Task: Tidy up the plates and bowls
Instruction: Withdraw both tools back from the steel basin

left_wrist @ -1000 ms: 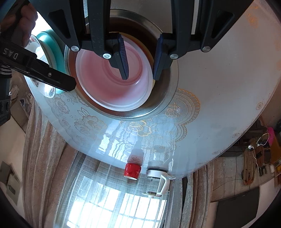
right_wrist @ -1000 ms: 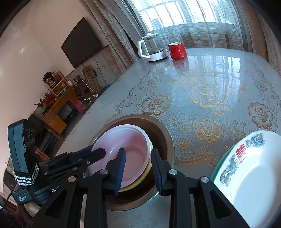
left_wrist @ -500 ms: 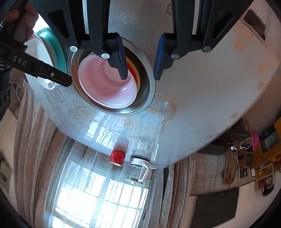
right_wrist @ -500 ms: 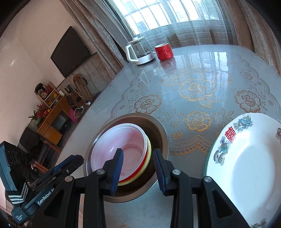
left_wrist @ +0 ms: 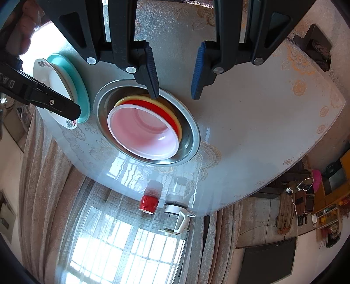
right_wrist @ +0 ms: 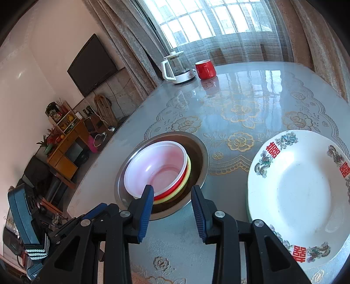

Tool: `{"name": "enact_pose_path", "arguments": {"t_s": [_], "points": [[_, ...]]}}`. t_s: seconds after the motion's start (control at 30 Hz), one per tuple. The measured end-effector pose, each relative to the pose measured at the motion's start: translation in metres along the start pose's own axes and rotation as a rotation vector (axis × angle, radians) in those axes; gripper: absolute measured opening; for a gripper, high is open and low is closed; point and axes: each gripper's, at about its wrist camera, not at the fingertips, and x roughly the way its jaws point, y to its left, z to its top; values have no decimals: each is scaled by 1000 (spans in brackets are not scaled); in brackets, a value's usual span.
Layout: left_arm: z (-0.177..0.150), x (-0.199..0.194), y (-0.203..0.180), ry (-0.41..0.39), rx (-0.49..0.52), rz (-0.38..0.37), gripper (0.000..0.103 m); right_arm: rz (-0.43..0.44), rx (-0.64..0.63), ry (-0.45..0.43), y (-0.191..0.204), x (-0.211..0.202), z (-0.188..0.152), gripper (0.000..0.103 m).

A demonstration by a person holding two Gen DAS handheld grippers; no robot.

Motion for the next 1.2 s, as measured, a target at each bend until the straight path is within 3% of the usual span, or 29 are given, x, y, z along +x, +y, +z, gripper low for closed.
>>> {"name": "enact_pose_path", "arguments": {"t_s": [0.3, 0.63, 0.9, 1.0, 1.03, 1.1, 1.2], "points": [[-15, -20, -8, -13, 22, 44, 33, 63, -46, 3, 19, -5, -13, 36], [-24, -26, -12, -15, 34, 48, 33, 43, -9, 22, 11, -5, -13, 38], [-24, -8, -1, 41, 1, 70, 33, 19, -11, 46, 9, 2, -13, 38], [-24, -5, 0, 36, 7, 41, 33, 9, -3, 46, 5, 3, -11, 38], [-23, -5, 0, 26, 16, 50, 34, 5, -6, 48, 4, 4, -10, 38], [-22, -5, 3, 3, 20, 71, 49, -4, -9, 46, 2, 5, -8, 38], [-17, -5, 12, -4, -8, 51, 57, 6, -8, 45, -1, 4, -6, 38]]}}
